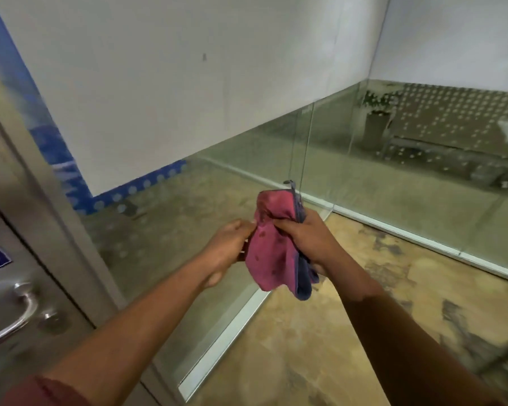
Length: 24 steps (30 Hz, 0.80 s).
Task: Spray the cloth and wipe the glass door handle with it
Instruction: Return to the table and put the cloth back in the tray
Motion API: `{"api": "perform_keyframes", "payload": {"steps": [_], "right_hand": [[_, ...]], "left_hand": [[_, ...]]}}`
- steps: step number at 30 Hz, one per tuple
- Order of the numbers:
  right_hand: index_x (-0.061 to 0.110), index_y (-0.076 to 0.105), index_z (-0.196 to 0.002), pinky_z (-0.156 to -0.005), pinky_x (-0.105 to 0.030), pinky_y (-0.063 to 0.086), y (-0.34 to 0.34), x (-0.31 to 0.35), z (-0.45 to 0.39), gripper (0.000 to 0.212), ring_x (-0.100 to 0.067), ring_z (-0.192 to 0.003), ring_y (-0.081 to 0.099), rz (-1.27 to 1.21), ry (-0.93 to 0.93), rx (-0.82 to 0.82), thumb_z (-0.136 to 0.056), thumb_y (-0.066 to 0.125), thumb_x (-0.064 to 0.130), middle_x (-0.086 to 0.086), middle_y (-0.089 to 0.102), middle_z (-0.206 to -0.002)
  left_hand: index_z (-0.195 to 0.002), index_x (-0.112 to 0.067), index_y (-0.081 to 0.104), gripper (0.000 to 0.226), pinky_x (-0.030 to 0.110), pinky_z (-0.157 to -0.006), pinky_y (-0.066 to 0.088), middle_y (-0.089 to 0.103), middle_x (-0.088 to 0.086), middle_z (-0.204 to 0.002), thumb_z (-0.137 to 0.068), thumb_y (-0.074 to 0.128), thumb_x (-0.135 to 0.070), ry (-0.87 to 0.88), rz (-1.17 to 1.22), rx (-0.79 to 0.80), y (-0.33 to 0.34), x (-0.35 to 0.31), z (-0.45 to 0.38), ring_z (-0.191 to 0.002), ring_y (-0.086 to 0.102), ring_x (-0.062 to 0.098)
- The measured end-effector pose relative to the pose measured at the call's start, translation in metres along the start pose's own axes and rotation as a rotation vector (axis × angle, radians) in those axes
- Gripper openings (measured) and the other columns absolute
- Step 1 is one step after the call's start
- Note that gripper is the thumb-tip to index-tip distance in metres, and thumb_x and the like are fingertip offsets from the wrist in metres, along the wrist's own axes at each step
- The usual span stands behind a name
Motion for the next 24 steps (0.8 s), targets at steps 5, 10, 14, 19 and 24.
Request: {"api": "perform_keyframes", "payload": {"steps": [5, 10, 14, 19, 24], "right_hand": [[0.016, 0.075, -0.089, -0.087, -0.046, 0.058, -0.075, -0.019, 0.007, 0.018, -0.025, -0.084, 0.072, -0.098, 0.009, -0.134, -0.087, 0.065, 0.002, -0.011, 0.077, -0.091], [0.01, 0.071, -0.106, -0.083, -0.033, 0.06, -0.141, -0.031, 0.028, 0.019, -0.023, -0.091, 0.073, -0.223, 0.005, -0.239, -0.091, 0.064, 0.001, -0.008, 0.077, -0.098], [0.009, 0.072, -0.11, -0.081, -0.034, 0.06, -0.194, -0.046, 0.046, 0.021, -0.026, -0.093, 0.073, -0.228, 0.055, -0.386, -0.09, 0.071, 0.015, -0.012, 0.077, -0.103], [0.014, 0.071, -0.112, -0.085, -0.04, 0.06, -0.249, -0.063, 0.057, 0.022, -0.027, -0.098, 0.073, -0.23, 0.054, -0.515, -0.092, 0.068, 0.022, -0.009, 0.077, -0.106], [0.009, 0.071, -0.111, -0.088, -0.041, 0.059, -0.305, -0.071, 0.05, 0.019, -0.033, -0.102, 0.072, -0.243, -0.014, -0.687, -0.094, 0.063, 0.012, -0.016, 0.075, -0.109]], "left_hand": [[-0.088, -0.022, 0.061, 0.016, 0.026, -0.06, 0.047, 0.071, -0.006, -0.074, -0.103, 0.057, -0.024, 0.064, 0.061, -0.018, 0.067, -0.006, -0.037, -0.064, 0.061, 0.008], [-0.101, -0.022, 0.058, 0.002, 0.031, -0.071, 0.052, 0.072, 0.005, -0.097, -0.101, 0.057, -0.02, 0.118, 0.104, 0.063, 0.135, -0.011, -0.06, -0.079, 0.066, 0.014], [-0.099, -0.026, 0.056, 0.013, 0.037, -0.083, 0.053, 0.069, 0.007, -0.105, -0.098, 0.058, -0.013, 0.204, 0.047, 0.137, 0.186, -0.022, -0.076, -0.091, 0.064, 0.019], [-0.1, -0.031, 0.055, 0.023, 0.04, -0.082, 0.054, 0.068, 0.003, -0.102, -0.087, 0.068, -0.018, 0.323, 0.0, 0.28, 0.247, -0.034, -0.097, -0.086, 0.064, 0.016], [-0.104, -0.033, 0.055, 0.031, 0.037, -0.078, 0.058, 0.066, 0.003, -0.11, -0.092, 0.071, -0.01, 0.384, 0.057, 0.366, 0.3, -0.039, -0.142, -0.087, 0.064, 0.017]]}}
Point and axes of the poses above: each hand's wrist, its own z-axis away from the middle knuckle, its own y-axis out of the palm, x = y × z, the point moved 7 cm from there along -z, towards the middle knuckle
